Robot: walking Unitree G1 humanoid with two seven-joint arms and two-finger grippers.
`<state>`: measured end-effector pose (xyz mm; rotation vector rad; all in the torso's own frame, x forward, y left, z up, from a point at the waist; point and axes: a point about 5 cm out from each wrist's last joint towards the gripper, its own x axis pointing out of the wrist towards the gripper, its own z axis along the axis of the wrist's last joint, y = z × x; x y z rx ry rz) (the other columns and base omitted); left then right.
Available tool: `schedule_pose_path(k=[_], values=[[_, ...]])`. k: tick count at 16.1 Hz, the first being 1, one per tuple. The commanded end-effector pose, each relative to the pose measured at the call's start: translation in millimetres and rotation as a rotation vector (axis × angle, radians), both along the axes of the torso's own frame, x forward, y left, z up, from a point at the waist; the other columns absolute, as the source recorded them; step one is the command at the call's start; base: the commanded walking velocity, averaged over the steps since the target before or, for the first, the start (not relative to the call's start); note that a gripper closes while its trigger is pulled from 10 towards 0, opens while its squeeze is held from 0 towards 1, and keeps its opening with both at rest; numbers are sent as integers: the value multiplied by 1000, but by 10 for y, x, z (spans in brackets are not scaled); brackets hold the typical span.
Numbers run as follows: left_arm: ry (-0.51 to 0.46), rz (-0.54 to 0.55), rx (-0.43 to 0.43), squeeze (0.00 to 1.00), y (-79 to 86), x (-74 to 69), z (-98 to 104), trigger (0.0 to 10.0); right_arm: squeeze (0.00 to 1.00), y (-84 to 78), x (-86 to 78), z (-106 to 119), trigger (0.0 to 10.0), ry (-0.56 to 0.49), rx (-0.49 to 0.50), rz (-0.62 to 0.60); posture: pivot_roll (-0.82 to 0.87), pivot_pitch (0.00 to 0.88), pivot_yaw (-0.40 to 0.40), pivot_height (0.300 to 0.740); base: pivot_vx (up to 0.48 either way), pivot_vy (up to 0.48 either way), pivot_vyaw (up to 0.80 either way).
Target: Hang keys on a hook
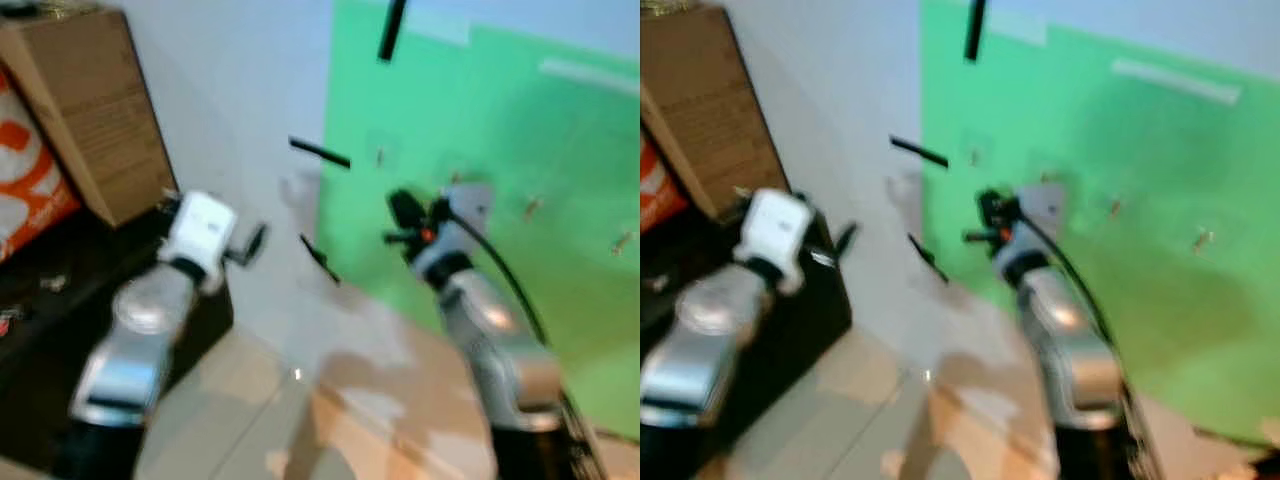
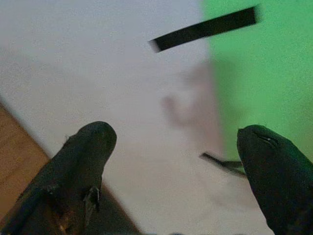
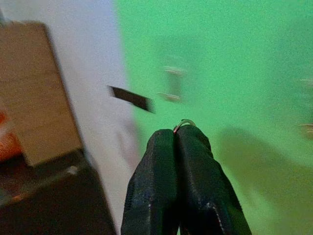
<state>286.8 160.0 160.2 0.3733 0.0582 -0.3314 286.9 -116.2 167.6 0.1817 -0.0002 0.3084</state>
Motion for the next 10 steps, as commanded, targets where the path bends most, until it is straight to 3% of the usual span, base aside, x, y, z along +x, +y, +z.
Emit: schedule_pose_path(k=[1, 3, 7, 10], values=[[-15, 9, 13, 90, 52, 7, 46, 10000, 0, 94, -10, 79, 10000, -28, 12, 47, 29, 0, -23, 740, 300, 0, 0], [-21, 2, 16, 86, 41, 8, 52, 10000, 0, 109, -21, 102, 10000, -30, 26, 74, 30, 0, -26, 740, 279, 0, 0], [-30, -88, 13, 43, -11, -7, 94, 10000, 0, 160, -49, 193, 10000, -40, 67, 157, 32, 0, -35, 740, 0, 0, 0], [56, -339, -24, 59, -118, -110, 107, 10000, 0, 194, -18, 274, 10000, -41, 116, 190, 43, 0, -52, 740, 0, 0, 0]])
